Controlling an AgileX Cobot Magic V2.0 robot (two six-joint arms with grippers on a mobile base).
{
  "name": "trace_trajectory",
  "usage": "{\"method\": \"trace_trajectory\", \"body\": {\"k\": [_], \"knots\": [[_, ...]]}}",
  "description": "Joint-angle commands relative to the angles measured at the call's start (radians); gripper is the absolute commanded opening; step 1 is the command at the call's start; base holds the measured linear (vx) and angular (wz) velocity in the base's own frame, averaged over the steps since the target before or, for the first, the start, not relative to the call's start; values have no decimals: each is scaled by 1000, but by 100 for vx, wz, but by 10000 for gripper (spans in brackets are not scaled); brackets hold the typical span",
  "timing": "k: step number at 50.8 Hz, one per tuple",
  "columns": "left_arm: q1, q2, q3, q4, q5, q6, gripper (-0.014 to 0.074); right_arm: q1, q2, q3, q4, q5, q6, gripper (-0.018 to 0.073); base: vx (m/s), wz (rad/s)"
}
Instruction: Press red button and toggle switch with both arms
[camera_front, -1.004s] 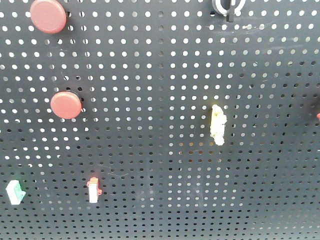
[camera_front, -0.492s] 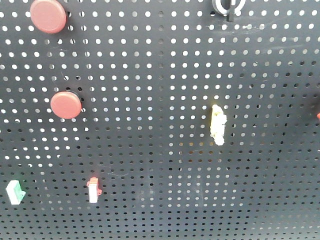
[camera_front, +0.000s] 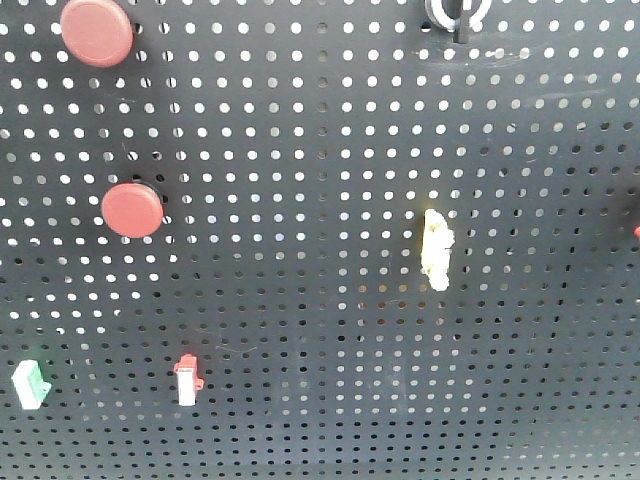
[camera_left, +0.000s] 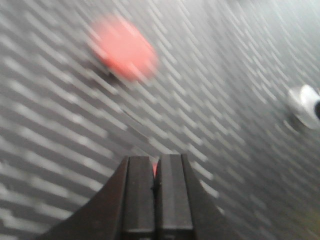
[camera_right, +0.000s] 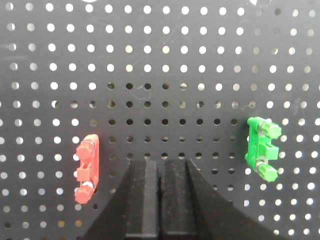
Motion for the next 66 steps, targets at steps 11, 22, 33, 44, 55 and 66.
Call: {"method": "trace_trajectory", "body": {"k": [11, 22, 33, 44, 55, 66], "knots": [[-58, 67, -33, -27, 100, -16, 0, -7, 11, -33, 0, -88, -1, 0, 0, 0], [-58, 64, -33, -27, 15, -16, 0, -7, 11, -33, 0, -86, -1, 0, 0, 0], [-58, 18, -33, -27, -87, -16, 0, -7, 11, -33, -1, -81, -1, 0, 0, 0], [-58, -18, -33, -26, -68, -16, 0, -7, 11, -33, -1, -81, -1, 0, 0, 0], [-58, 24, -33, -25, 3, -11, 0, -7, 11, -33, -1, -82, -1, 0, 0, 0], [-58, 60, -46, -25, 6, -7, 0, -7, 11, -33, -1, -82, -1, 0, 0, 0]]}}
